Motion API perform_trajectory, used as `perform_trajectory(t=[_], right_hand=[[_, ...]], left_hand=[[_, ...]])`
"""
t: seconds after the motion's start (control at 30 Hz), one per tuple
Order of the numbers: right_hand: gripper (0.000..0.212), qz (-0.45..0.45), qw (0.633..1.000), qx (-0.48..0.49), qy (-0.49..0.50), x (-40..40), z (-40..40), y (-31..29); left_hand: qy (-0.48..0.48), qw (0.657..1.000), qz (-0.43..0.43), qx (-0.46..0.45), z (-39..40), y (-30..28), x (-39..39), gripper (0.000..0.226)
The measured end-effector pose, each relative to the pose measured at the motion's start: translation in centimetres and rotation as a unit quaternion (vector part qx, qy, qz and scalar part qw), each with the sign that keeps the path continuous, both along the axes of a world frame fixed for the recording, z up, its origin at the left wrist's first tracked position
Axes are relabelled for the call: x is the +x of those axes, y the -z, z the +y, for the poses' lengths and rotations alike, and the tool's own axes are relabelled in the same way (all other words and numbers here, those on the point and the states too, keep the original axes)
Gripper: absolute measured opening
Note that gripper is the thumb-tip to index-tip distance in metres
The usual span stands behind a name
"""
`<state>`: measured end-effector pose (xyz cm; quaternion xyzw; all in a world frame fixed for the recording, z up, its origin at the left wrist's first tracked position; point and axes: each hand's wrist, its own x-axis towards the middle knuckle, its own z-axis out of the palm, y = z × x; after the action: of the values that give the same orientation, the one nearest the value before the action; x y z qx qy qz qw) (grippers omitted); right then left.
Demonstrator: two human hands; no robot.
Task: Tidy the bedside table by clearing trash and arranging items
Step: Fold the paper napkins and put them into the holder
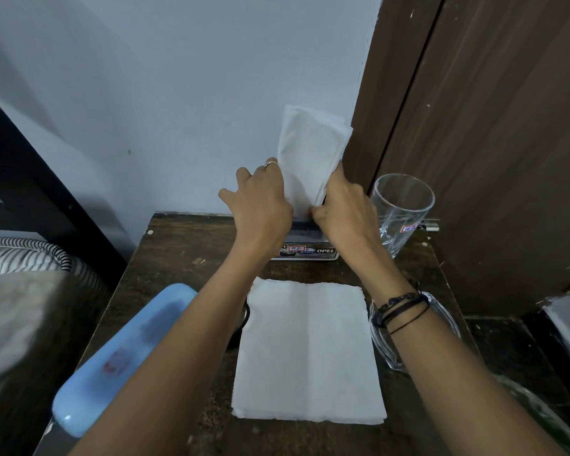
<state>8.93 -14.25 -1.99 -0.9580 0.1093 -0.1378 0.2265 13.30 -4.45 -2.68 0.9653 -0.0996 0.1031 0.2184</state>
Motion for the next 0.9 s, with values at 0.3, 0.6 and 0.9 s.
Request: perform_trajectory(t=[0.3,0.6,0.9], right_hand=[[0.061,-0.018,0.999,0.015,0.021,0.9,-0.9,0.1],[0.064,-0.037,0.998,0.046,0.005,0.8,-1.0,-0.2],[0.061,0.019,0.993,0.120,0.002,1.2,-1.0,-0.8]], left_hand=[[0.010,0.997,0.060,0.040,1.0,-0.3,1.2,0.011],[0.011,0.991,0.000,0.133,0.3,-1.4,0.2,0.014],[0.006,0.996,0.074,-0.040,1.2,-1.0,0.4,0.022]])
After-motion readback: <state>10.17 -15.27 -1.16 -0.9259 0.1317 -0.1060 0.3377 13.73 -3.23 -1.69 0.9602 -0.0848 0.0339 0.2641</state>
